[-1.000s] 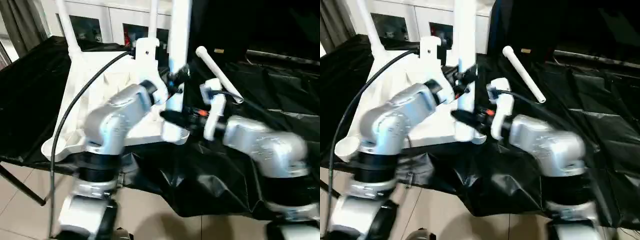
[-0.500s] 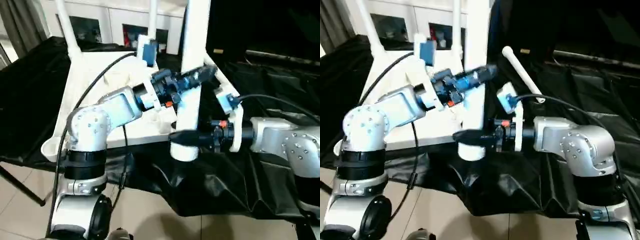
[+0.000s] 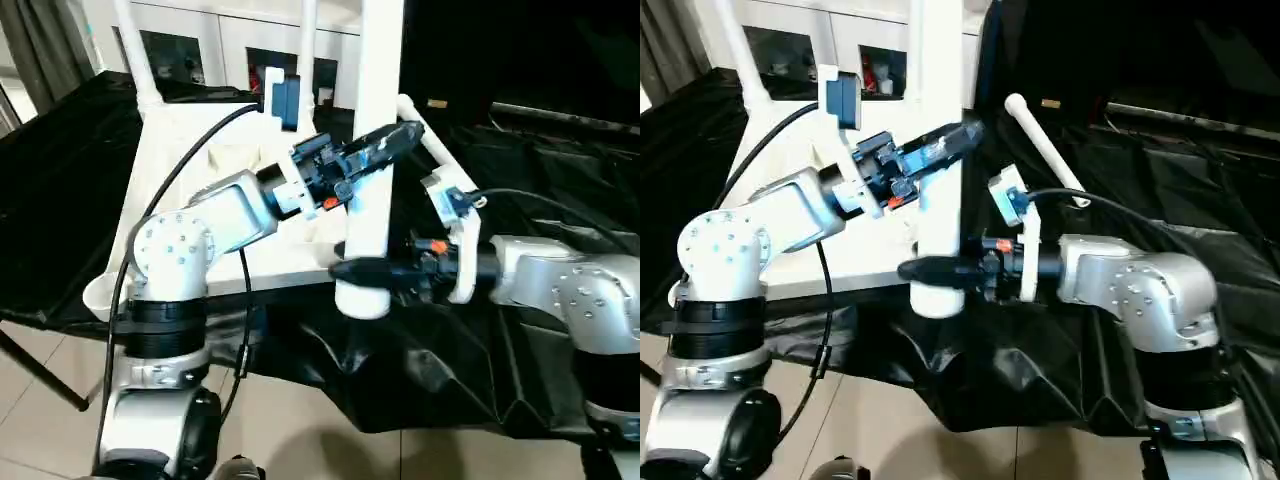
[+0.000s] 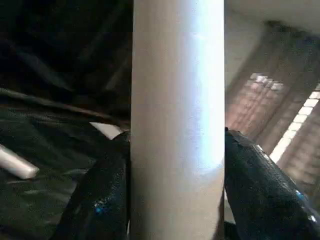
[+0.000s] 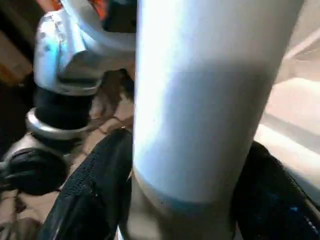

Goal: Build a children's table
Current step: Insert table leg to table base

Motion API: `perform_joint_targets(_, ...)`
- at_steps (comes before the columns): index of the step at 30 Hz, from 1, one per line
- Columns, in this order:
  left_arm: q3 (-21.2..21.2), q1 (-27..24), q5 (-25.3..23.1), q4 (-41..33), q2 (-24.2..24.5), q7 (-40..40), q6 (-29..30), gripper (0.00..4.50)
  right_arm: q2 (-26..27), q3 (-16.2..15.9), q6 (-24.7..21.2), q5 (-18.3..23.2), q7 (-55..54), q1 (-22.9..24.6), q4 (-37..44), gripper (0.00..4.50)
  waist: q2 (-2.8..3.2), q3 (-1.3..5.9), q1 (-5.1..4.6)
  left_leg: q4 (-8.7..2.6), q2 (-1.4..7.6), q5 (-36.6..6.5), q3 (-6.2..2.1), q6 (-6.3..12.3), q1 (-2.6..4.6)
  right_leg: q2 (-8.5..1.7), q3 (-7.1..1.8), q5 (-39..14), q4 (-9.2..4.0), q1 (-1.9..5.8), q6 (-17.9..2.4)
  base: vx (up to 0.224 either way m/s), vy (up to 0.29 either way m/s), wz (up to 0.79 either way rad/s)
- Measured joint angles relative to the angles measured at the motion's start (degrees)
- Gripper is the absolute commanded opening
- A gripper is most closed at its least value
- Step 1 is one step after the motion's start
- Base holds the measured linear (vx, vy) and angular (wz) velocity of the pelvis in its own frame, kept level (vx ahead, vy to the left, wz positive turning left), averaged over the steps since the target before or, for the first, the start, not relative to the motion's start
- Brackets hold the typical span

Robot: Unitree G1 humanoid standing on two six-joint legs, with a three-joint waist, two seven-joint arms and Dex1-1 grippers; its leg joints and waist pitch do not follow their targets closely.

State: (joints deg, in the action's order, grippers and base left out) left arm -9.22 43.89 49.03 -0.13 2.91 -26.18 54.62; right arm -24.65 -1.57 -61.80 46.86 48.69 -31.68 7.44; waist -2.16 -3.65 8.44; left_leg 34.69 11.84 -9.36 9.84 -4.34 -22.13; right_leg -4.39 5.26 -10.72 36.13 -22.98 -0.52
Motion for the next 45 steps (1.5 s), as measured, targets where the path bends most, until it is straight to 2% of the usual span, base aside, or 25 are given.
perform_joint_targets(2,0.9,0.7,-2.8,0.1,-0.2,2.8,-1.1,3.03,0.2,0.0,0.5,-0.6,-1.0,0.0,-1.0,2.44,-0.02,-0.01,0.02,0.00,0.00,0.0,-0.01,0.00,-0.01,0.00,0.00,0.0,0.00,0.00,0.0,0.000,0.000,0.00)
perform_joint_targets(3,3.1,1.3,-6.2,0.0,0.4,4.6,-2.7,3.03,0.3,0.0,1.1,-1.9,-1.9,-0.1,-1.6,2.37,-0.02,-0.01,0.04,0.00,0.00,0.0,-0.01,0.00,-0.01,0.00,0.00,0.0,-0.01,0.00,0.0,0.000,0.000,0.00)
perform_joint_targets(5,5.7,1.6,-9.9,-0.4,1.1,6.3,-4.5,3.03,0.1,-0.1,1.5,-3.7,-2.6,-0.1,-2.5,2.36,-0.02,-0.01,0.05,0.00,0.00,0.0,-0.01,-0.01,0.00,0.00,0.00,0.0,-0.02,0.02,0.1,0.000,0.000,0.00)
perform_joint_targets(11,7.0,1.6,-13.8,-0.2,-0.5,10.8,-6.5,2.67,0.0,-0.4,3.5,-6.0,-4.1,-0.2,-3.3,2.18,-0.02,-0.01,-0.23,-0.01,0.00,0.0,-0.01,-0.03,-0.01,0.00,0.00,0.0,-0.02,-0.01,0.1,0.000,0.000,0.00)
perform_joint_targets(18,6.9,1.6,-14.3,0.5,-1.3,10.2,-8.7,2.16,0.2,-0.6,4.5,-7.3,-4.6,-0.9,-3.8,2.02,-0.02,-0.01,-0.23,0.00,0.00,0.0,0.00,-0.03,0.00,0.00,0.00,0.1,-0.02,0.00,0.1,0.000,0.000,0.00)
perform_joint_targets(27,6.4,1.5,-12.6,0.3,-1.8,7.4,-8.9,1.97,0.2,-1.5,5.9,-8.5,-4.3,-1.1,-3.7,2.00,-0.03,-0.01,-0.22,0.01,0.00,0.0,0.00,-0.02,-0.01,0.00,0.00,0.1,-0.02,0.00,0.0,0.000,0.000,0.00)
perform_joint_targets(28,6.5,1.6,-12.7,0.4,-1.6,6.7,-9.2,1.95,0.2,-1.8,6.4,-8.8,-4.1,-1.1,-3.7,2.35,-0.04,-0.01,-0.22,0.00,0.00,0.0,0.00,-0.02,-0.01,0.00,0.00,0.1,-0.02,0.00,0.0,0.000,0.000,0.00)
perform_joint_targets(30,6.8,1.6,-12.7,0.4,-1.2,5.4,-9.5,1.93,0.2,-2.0,6.7,-9.1,-3.9,-1.3,-3.8,2.72,-0.03,-0.01,-0.23,0.00,0.00,0.0,0.00,-0.02,-0.01,0.00,-0.01,0.1,-0.02,-0.01,0.0,0.000,0.000,0.00)
perform_joint_targets(33,7.9,1.7,-12.6,0.4,-0.1,2.5,-9.6,1.92,0.1,-2.1,6.6,-9.0,-2.3,-2.3,-4.5,2.77,-0.04,-0.01,-0.24,0.01,0.00,0.0,0.00,-0.02,-0.01,0.00,-0.01,0.1,-0.02,0.00,0.0,0.000,0.000,0.00)
perform_joint_targets(34,8.2,1.7,-12.6,0.4,0.1,2.0,-9.6,1.91,0.0,-2.1,6.4,-8.9,-2.1,-2.6,-4.7,3.07,-0.04,-0.01,-0.22,0.01,0.00,0.0,0.00,-0.02,-0.01,0.00,0.00,0.1,-0.02,0.00,0.0,0.000,0.000,0.00)
perform_joint_targets(41,10.2,1.7,-12.7,0.5,1.6,-1.1,-9.6,1.90,-1.3,-2.1,3.7,-7.8,-0.5,-4.2,-6.0,3.12,-0.09,-0.03,-0.23,0.00,0.00,0.0,0.00,-0.02,0.00,0.00,-0.01,0.1,-0.02,0.00,-0.1,0.000,0.000,0.00)
perform_joint_targets(45,10.3,1.7,-12.7,0.5,2.4,-2.5,-9.6,1.90,-2.2,-2.4,3.7,-7.8,1.2,-4.3,-6.1,3.12,-0.15,-0.04,-0.22,0.01,0.00,0.0,0.01,-0.02,0.00,0.00,-0.01,0.1,-0.02,0.00,-0.1,0.000,0.000,0.00)
